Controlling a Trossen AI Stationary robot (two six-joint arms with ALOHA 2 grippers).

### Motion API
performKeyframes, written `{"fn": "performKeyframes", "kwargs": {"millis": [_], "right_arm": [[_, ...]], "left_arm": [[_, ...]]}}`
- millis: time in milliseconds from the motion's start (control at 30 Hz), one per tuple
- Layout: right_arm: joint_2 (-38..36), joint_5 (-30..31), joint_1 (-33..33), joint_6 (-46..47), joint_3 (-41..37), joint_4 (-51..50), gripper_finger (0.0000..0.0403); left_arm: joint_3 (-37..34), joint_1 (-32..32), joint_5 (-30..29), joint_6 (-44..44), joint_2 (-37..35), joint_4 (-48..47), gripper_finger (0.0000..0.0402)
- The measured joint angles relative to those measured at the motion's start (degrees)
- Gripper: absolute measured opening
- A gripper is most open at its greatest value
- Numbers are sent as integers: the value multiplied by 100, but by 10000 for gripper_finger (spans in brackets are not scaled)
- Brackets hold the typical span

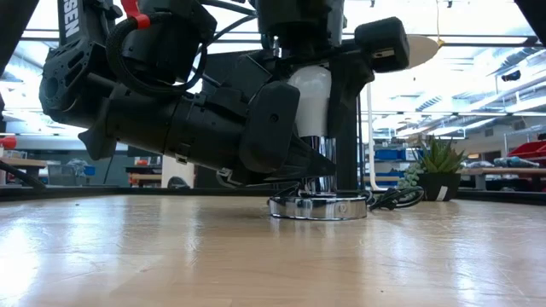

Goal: Screw lightbulb
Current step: Insert the lightbulb into the silver lamp

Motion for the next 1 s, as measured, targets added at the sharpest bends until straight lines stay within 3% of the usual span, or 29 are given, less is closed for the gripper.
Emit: {"fn": "performKeyframes", "kwargs": {"millis": [267, 467, 833, 1000], "right_arm": [[2, 35, -5, 1711, 0, -23, 247], [2, 42, -3, 3825, 0, 3, 263], [4, 89, -3, 7480, -7, 84, 258], [9, 13, -3, 8025, -7, 156, 270]], "left_arm": [[0, 2, 0, -5, 0, 0, 184], [0, 2, -4, -11, 0, 1, 184], [-2, 2, -9, -3, -2, 0, 184], [-2, 2, -13, 36, -2, -7, 184]]}}
